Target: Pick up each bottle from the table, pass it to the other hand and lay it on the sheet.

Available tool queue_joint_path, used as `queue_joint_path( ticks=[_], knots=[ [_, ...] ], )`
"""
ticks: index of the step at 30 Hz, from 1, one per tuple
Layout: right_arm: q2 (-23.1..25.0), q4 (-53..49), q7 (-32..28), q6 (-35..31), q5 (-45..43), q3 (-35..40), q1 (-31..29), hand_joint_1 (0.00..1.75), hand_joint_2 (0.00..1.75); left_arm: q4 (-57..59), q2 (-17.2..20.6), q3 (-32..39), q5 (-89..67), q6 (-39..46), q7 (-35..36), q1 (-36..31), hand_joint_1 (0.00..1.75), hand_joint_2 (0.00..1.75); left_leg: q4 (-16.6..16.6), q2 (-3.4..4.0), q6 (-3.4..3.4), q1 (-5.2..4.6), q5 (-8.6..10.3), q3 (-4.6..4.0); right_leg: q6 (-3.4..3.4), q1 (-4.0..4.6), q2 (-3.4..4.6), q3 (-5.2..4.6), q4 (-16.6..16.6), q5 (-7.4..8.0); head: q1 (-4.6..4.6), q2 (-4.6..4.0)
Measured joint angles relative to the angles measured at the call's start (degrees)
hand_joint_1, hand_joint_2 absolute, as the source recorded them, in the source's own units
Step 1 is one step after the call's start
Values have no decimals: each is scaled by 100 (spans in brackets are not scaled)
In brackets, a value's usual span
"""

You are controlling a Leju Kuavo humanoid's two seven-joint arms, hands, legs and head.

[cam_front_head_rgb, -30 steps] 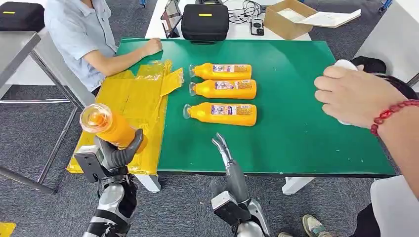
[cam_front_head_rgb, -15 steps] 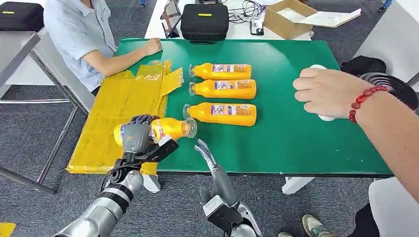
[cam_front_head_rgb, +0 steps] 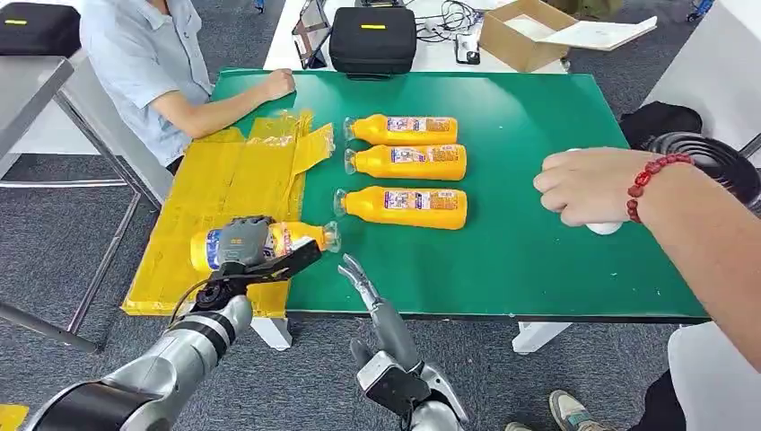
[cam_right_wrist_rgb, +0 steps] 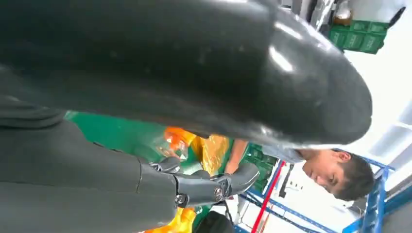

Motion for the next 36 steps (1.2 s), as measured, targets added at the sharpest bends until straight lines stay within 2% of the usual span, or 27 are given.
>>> queue_joint_path(
  ticks=[4, 5, 6, 7, 10, 16, 22, 23, 28, 36],
  knots=[
    [2, 57, 0, 7, -11, 2, -19, 0, 0, 155, 0, -17, -161, -268, 275, -122, 175, 175, 0, 0, 0, 0, 0, 0, 0, 3, 0, 0, 0, 0, 2, 0],
    [4, 74, 0, 11, -9, 2, -25, 0, 0, 179, 0, -37, -236, -379, 380, -162, 126, 175, 0, 0, 0, 0, 0, 1, 0, 3, 0, 1, 0, 0, 0, 0],
    [13, 94, 0, 15, -7, 2, -30, 0, 0, 208, 2, -66, -311, -484, 476, -205, 21, 175, 0, -1, 0, 0, 0, 1, 0, 3, 0, 2, 0, 0, 0, 0],
    [26, 122, 0, 15, -7, -2, -36, 0, 0, 240, 0, -105, -354, -644, 544, -235, 24, 175, 0, 0, 0, 0, 0, 4, 0, 3, 0, 3, 0, 0, 2, 0],
    [88, 182, 0, 15, 35, -13, -23, 0, 0, 273, 0, -120, -295, -1262, 498, -335, 0, 175, -1, 1, 0, 1, 0, 12, 0, 4, 0, 10, 0, 0, 2, 0],
    [144, 352, 0, 88, 37, -28, -27, 0, 0, 308, 4, -30, 245, -2228, -31, -484, 0, 175, -2, -4, 0, 1, 0, 29, -1, 3, -2, 31, 0, -1, 2, 0],
    [197, 481, 0, 50, 39, -35, -22, 0, 0, 301, -11, 265, 914, -2472, -777, -491, 0, 175, -2, -28, 1, -1, 1, 36, 0, -3, -25, 42, -1, -2, 2, 0],
    [195, 498, 0, 24, 39, -35, -24, 0, 0, 293, -20, 337, 1058, -2560, -956, -491, 0, 0, -2, -31, 4, -2, 3, 37, 0, -4, -29, 44, -2, -2, 0, 0],
    [179, 551, 0, -28, 9, -35, -40, 0, 0, 282, -50, 516, 1299, -2691, -1277, -491, 0, 0, -2, -31, 4, -3, 4, 48, 0, -4, -29, 56, -2, -2, 0, 0],
    [98, 549, 0, -326, -138, -33, -26, 0, 0, -123, -273, 737, 2189, -2100, -2521, -147, 0, 0, 0, -20, 6, -2, 5, 36, 0, -3, -23, 38, -2, -1, 0, 0]
  ],
)
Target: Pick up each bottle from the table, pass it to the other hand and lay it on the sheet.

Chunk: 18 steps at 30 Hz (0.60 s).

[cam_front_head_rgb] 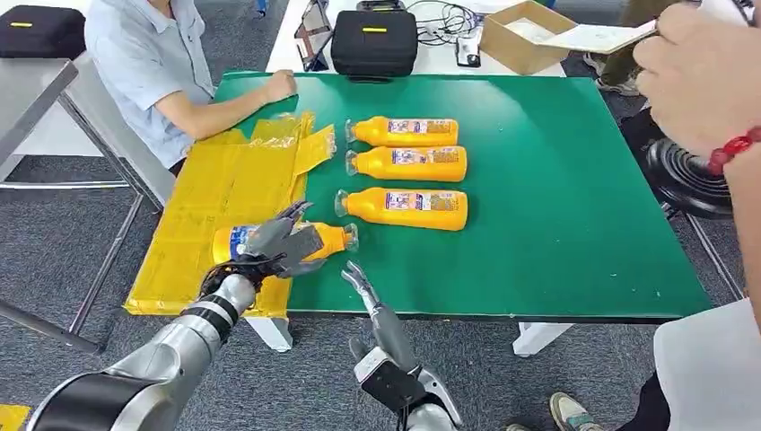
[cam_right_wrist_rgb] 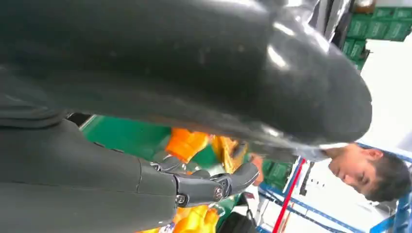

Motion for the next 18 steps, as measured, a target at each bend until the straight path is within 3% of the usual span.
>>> queue_joint_path(
  ticks=[7, 8, 18],
  knots=[
    [-59, 0, 0, -39, -22, 0, 21, 0, 0, -363, -122, 35, 222, 57, -181, 166, 0, 0, 0, -1, 0, 0, -1, -21, 0, 3, 0, -20, 0, 0, 0, 0],
    [-66, 0, 0, -41, -22, 0, 21, 0, 0, -384, -131, 37, 227, 57, -183, 173, 0, 175, 0, -1, 0, 1, -1, -23, 0, 3, 0, -21, 0, 0, 2, 0],
    [-146, -92, 0, -323, -4, 0, 136, 0, 0, -2064, -168, -245, 1591, 778, -428, 841, 0, 175, 0, 0, 0, 1, -1, -31, 0, 2, 1, -28, 0, 0, 0, 0]
  ],
)
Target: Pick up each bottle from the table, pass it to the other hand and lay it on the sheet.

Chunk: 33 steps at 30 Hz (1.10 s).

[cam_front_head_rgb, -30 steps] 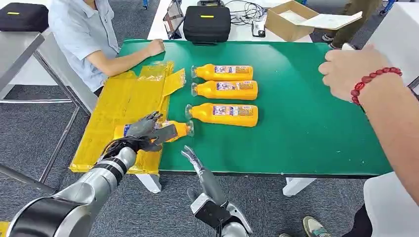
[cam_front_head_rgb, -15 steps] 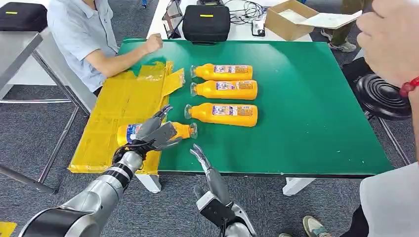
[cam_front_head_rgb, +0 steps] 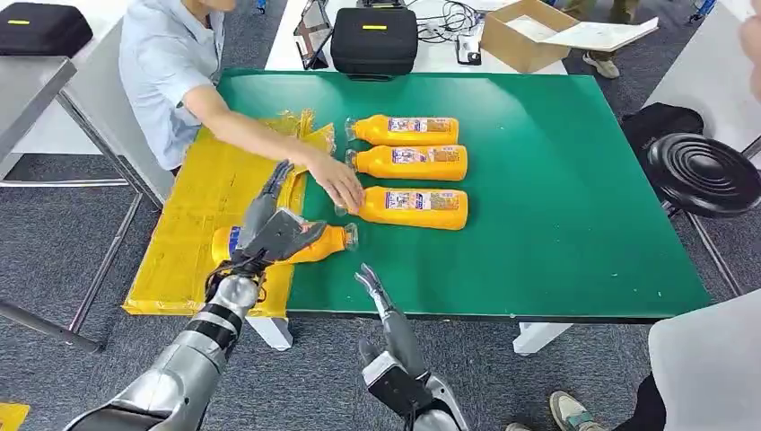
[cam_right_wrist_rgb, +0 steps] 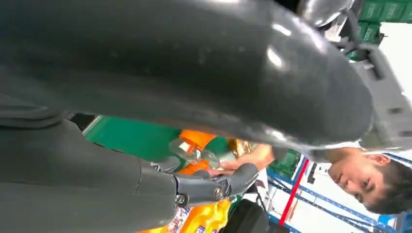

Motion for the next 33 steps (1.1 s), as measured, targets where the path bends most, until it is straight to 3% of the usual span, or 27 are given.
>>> queue_joint_path(
  ticks=[4, 5, 9, 12, 15, 21, 28, 33],
  knots=[
    [-17, -39, -2, -107, 15, -2, 33, 0, 0, -736, 66, -234, 581, 118, 41, 232, 0, 175, 0, 1, 0, 0, 0, -1, 0, 0, 0, -1, 0, 0, 2, 0],
    [-24, -61, -2, -150, 43, 0, 48, 0, 175, -944, 98, -292, 735, 116, 44, 299, 0, 175, 0, 1, 0, 0, 0, -1, 0, 1, 0, -2, 0, 0, 0, 0],
    [-72, -68, -2, -501, 464, -2, 59, 0, 175, -1563, 210, -489, 1157, 159, 55, 493, 0, 175, 0, 0, 0, 0, 0, -2, 0, 1, 0, -2, 0, 0, 0, 0],
    [-201, -37, 18, -1223, 1355, -183, 15, 0, 175, -2181, 293, -616, 1479, 336, -48, 741, 0, 175, 0, 0, 0, 0, 0, -2, 0, -1, 0, -1, 0, 0, 0, 0],
    [-424, -13, 425, -1609, 2121, -641, -164, 0, 175, -2846, 372, -651, 1832, 562, -118, 1091, 0, 175, 0, 1, 1, -4, -1, -3, 0, -4, 1, -1, 0, 0, 0, 0],
    [-837, 177, 858, -1799, 3242, -1564, -536, 0, 175, -3734, 463, -647, 2113, 778, -188, 1767, 0, 175, 0, -1, 3, -20, -1, -2, 2, -16, 0, -2, -1, 1, 0, 0],
    [-1029, 402, 1279, -1816, 3965, -1893, -693, 0, 175, -4110, 476, -649, 2107, 717, -269, 2311, 0, 175, 0, -1, 2, -17, -1, -3, 2, -12, -1, -6, -1, 0, 0, 0],
    [-1128, 689, 1987, -1486, 4531, -1919, -901, 0, 175, -4279, 474, -649, 1925, 714, -265, 2515, 0, 175, 0, 0, 3, -17, -1, -3, 2, -13, 0, -5, -1, 1, 0, 0]
  ],
)
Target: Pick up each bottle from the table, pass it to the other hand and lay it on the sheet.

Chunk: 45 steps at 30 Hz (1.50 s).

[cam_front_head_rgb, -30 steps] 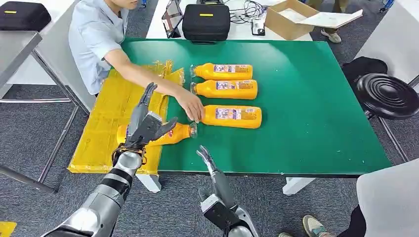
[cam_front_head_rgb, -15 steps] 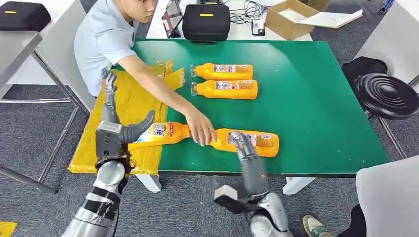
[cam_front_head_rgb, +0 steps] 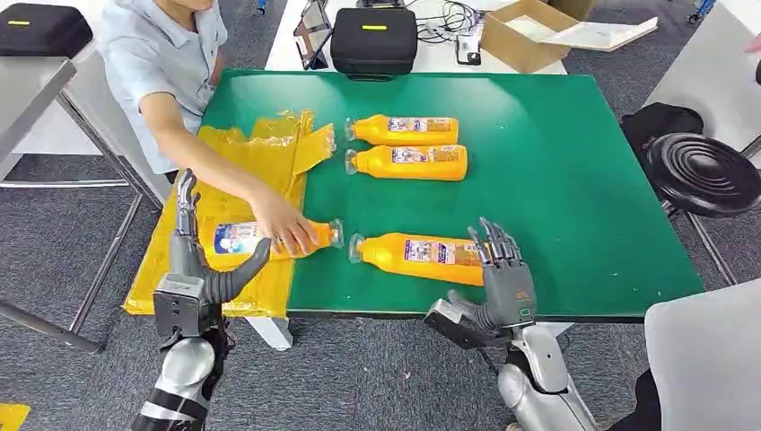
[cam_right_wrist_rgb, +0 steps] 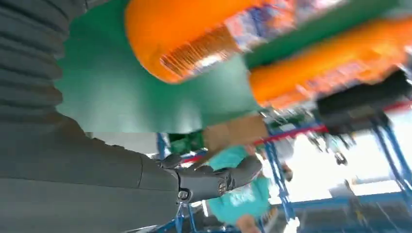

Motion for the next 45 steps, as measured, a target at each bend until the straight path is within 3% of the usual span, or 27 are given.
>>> queue_joint_path(
  ticks=[11, 27, 39, 40, 41, 42, 45],
  knots=[
    [-9, 768, 266, 537, 69, 7, -491, 0, 175, -153, -15, -50, -153, -85, 17, 130, 0, 175, 1, 0, 0, -1, 0, -1, 0, -1, 0, 0, 0, 0, 0, 0],
    [422, 2058, 750, 878, 376, 243, -1285, 0, 175, -65, -72, -367, -227, -205, 133, -94, 0, 175, 1, -1, 1, -1, 1, 0, 0, -2, 0, 1, 0, 1, 0, 0],
    [652, 2701, 1403, 1773, 371, 396, -1875, 0, 175, 15, -105, -472, -273, -225, 223, -192, 0, 175, 1, 17, 0, 0, 1, 7, 0, 1, 9, 1, 1, 1, 0, 0],
    [662, 2773, 1533, 1968, 356, 406, -1961, 54, 175, 26, -105, -476, -282, -236, 227, -216, 0, 175, 1, 21, 0, 0, 1, 12, -1, 1, 11, 5, 1, 2, -2, 0],
    [684, 2850, 1644, 2149, 325, 426, -2055, 154, 175, 48, -103, -485, -297, -238, 238, -243, 0, 175, 1, 28, 0, 0, 1, 20, -1, 1, 19, 9, 0, 2, 0, 0],
    [695, 2929, 1731, 2293, 315, 444, -2135, 171, 175, 68, -103, -503, -308, -251, 251, -267, 0, 175, 1, 28, 0, 0, 0, 27, -1, 1, 21, 15, 0, 2, 0, 0],
    [717, 3123, 1877, 2538, 312, 505, -2314, 175, 175, 123, -107, -533, -339, -271, 275, -325, 0, 175, 1, 28, 0, 0, 0, 45, -1, 0, 22, 32, -1, 2, 2, 0]
  ],
)
